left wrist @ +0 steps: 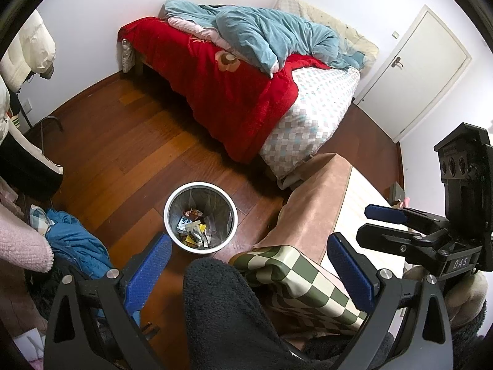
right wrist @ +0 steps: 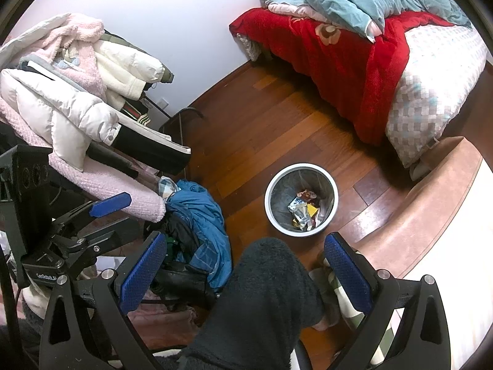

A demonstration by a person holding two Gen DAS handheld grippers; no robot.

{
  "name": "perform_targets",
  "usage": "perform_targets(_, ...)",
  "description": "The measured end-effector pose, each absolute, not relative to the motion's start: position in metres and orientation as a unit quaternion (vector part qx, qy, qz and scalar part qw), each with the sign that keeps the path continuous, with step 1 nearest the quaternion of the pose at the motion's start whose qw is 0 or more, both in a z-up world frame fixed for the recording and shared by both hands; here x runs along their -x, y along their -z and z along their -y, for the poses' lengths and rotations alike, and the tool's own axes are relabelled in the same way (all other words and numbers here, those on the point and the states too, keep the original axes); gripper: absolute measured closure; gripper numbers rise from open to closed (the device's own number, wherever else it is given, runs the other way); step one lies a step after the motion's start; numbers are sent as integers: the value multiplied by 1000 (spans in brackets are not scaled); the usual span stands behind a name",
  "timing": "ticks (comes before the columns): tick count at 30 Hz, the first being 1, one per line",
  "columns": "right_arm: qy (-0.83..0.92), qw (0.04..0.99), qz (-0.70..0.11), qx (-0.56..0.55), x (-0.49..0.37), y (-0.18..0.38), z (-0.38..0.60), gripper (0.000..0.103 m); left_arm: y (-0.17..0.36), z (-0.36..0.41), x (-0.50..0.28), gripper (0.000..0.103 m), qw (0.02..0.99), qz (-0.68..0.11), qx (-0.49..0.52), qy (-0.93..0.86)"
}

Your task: Collect trash

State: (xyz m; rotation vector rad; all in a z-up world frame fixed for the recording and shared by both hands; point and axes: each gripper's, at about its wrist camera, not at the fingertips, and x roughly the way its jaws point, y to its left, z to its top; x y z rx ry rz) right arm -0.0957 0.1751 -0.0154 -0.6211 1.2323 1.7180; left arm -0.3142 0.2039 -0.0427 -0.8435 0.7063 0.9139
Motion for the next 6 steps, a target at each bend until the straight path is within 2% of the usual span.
perform_targets(6, -695, 452, -500, 249, 95, 14, -175, 0, 38, -205, 315, 0, 758, -316, 388, -419)
